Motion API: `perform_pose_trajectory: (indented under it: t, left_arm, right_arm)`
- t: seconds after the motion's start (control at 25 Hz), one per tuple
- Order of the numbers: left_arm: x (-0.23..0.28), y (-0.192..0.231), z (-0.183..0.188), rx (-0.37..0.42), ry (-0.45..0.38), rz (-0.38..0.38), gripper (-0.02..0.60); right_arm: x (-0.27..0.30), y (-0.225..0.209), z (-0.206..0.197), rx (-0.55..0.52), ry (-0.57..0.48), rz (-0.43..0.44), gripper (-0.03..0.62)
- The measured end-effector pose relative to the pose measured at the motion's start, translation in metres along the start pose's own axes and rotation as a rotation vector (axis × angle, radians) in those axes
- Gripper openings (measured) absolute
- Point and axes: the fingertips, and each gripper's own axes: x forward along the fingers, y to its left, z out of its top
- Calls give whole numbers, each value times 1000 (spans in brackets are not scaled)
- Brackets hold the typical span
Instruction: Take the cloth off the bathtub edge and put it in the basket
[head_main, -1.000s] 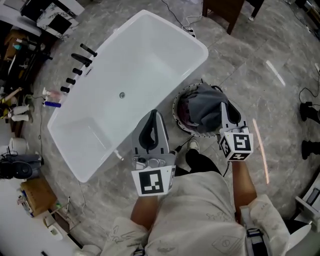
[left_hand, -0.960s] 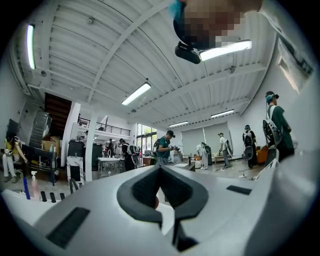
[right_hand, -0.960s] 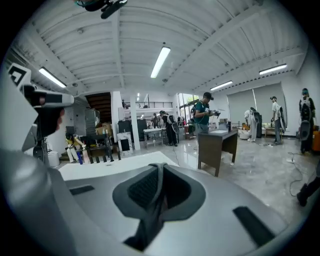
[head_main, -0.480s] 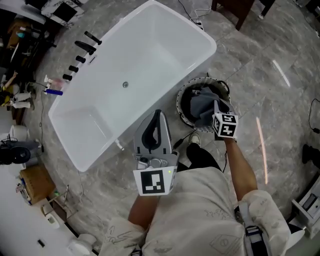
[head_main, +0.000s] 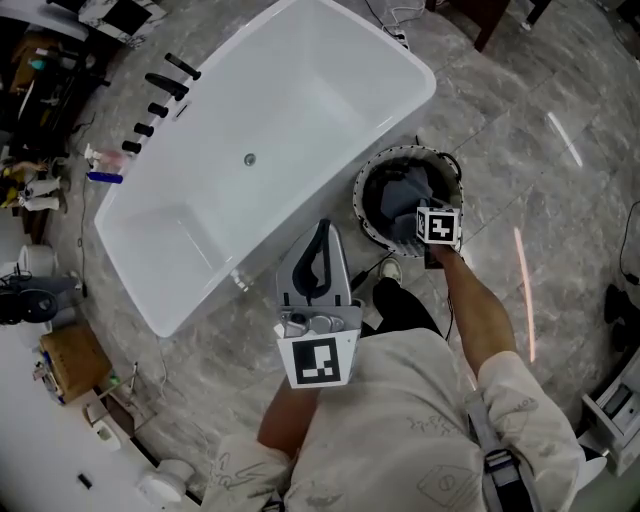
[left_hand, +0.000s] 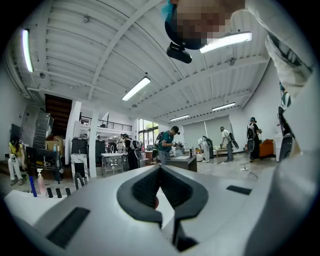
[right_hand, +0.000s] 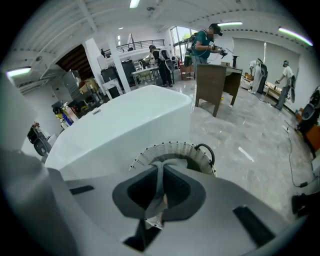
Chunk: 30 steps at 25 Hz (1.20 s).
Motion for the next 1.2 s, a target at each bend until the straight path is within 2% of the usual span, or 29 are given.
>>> perform_pose_trajectory:
  t: [0.16,0.36,0.4,0.48,0.52,0.88,1.04,1.2]
  left_arm:
    - [1,3,-5,-13,9,8,-5]
    - [-1,7,-2,-12,10,8,-5]
    - [-1,8,-2,-14,9,9,-5]
    - [0,8,-2,-18,6,10,-5]
    - [0,8,-3,-20,5,9,-5]
    - [-8,20,0,-22,-1,22,-5]
    - [-18,38,2,-34,-13,54,-5]
    - [-32,59,5,-41,-26,91,-5]
  right_arm:
    - [-4,-4,-2,30,35,-29,3]
    - [-5,-8,-4,79,30,-49,5]
    - [-4,-8,-5,82,27,-45,45]
    - [-1,-2,-8,83,26,-8,219]
    - [-1,0,-10,79,28,6,229]
    - [-8,11,-29,65,40,21,233]
    - [-11,34,-35,6,27,75,225]
    - [-21,66,-36,-2,-2,132,224]
